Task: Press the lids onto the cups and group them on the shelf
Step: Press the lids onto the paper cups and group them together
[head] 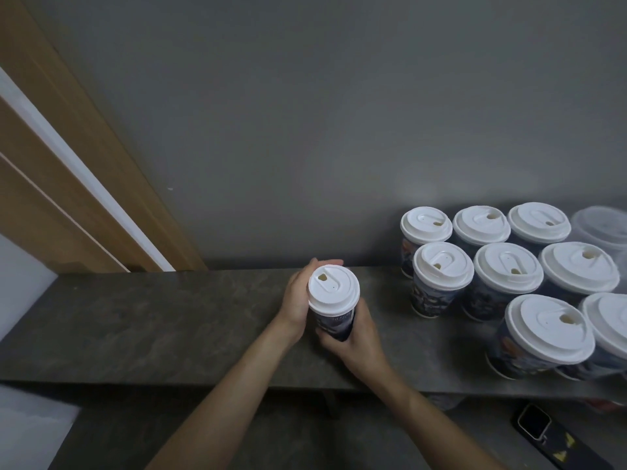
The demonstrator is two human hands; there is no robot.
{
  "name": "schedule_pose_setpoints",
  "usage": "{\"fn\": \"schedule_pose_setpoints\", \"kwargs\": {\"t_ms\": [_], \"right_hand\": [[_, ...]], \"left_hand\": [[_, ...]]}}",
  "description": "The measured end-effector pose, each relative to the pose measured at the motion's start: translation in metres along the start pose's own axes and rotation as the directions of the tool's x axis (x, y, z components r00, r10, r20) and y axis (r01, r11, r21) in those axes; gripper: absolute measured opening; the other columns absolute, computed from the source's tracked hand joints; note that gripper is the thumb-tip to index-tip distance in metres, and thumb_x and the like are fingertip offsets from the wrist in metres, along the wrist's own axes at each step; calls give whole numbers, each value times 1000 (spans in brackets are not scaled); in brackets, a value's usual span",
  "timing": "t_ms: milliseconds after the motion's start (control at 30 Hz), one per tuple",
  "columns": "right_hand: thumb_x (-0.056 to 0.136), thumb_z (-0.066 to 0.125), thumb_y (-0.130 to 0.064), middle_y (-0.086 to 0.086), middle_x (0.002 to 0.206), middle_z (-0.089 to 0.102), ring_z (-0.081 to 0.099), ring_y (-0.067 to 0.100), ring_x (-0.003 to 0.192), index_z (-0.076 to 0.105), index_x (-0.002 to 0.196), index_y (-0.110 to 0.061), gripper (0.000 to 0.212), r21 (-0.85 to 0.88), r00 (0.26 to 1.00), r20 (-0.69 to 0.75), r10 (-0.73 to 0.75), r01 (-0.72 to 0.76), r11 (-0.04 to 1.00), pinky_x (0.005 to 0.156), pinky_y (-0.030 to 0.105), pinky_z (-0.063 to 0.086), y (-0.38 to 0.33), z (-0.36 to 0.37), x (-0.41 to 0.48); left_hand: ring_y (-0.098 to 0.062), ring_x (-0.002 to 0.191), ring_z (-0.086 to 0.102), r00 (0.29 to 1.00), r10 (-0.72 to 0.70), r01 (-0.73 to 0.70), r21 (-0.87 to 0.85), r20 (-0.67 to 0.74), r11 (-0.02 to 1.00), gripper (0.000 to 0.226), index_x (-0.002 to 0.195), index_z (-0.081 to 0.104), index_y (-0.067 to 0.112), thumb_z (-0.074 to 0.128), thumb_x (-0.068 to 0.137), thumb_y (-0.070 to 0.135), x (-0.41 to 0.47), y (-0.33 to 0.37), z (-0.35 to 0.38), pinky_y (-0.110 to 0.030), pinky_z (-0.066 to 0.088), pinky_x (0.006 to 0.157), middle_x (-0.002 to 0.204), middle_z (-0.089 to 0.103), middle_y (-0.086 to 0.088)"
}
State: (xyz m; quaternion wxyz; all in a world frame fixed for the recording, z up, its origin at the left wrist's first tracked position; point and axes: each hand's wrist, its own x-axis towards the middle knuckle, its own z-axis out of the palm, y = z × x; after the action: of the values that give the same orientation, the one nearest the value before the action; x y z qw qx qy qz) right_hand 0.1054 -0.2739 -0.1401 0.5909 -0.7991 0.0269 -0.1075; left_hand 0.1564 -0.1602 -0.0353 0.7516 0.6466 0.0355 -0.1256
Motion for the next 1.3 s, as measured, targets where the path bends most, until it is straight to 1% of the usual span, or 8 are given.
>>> {"fn": "schedule_pose_setpoints", "kwargs": {"t_ms": [133,300,500,633,733,933,1167,1300], "right_hand": [[65,88,-37,-7,129,62,58,1,122,49,128,-35,74,-30,1000,18,-12,13,999,101,33,53,1,0,1],[63,99,-37,-12,124,61,59,-8,115,48,120,-36,77,8,999,-36,-14,14,1000,90,11,47,0,3,-1],[65,89,-35,-10,132,61,54,-3,126,44,131,-45,81,-47,999,16,-47,48,998,102,17,45,0,0,1],[63,97,-37,-11,129,61,57,-5,122,49,130,-29,82,7,1000,-21,-15,16,1000,98,14,47,-1,2,-1],[63,99,-34,-14,123,61,57,-11,115,48,121,-39,78,6,999,-32,0,1,1000,90,8,44,0,3,-1],[63,90,-35,-11,126,64,58,-3,120,47,121,-51,73,-58,1000,13,-21,22,998,96,16,47,3,2,2],[61,98,-44,-13,124,61,58,-7,116,48,124,-41,81,-29,999,-36,-2,1,1000,92,14,48,2,4,1],[65,91,-41,-9,126,64,59,3,121,47,126,-43,75,-87,1000,-11,-18,17,996,100,32,52,6,2,2]], "left_hand": [[-14,84,72,998,-29,27,-45,-51,999,46,83,81,12,43,107,23,-1,-1,-1,-28,55,81,90,78,-8],[-7,82,71,947,63,-97,-93,-315,991,40,84,77,17,44,107,22,-14,-17,5,-23,53,75,83,78,5],[-24,101,71,995,-46,48,-21,89,999,49,99,80,7,36,108,27,0,4,-2,-37,51,96,108,76,-16],[-17,92,72,993,47,-55,-76,-105,996,47,88,81,11,40,107,20,-8,-7,2,-31,53,86,97,78,-8],[-19,98,71,965,66,-84,-64,-253,994,39,98,78,6,43,107,22,-14,-18,4,-31,54,87,103,78,-10],[-23,93,72,999,-20,24,-92,41,995,41,105,74,0,39,106,22,-4,10,1,-30,56,85,103,76,-17],[-16,93,71,963,132,-147,-47,-236,988,27,93,78,9,50,96,6,-12,-3,7,-24,54,79,98,77,-6],[-29,109,69,992,-83,91,-77,95,993,44,114,72,0,38,106,26,0,5,-5,-39,50,100,117,73,-19]]}}
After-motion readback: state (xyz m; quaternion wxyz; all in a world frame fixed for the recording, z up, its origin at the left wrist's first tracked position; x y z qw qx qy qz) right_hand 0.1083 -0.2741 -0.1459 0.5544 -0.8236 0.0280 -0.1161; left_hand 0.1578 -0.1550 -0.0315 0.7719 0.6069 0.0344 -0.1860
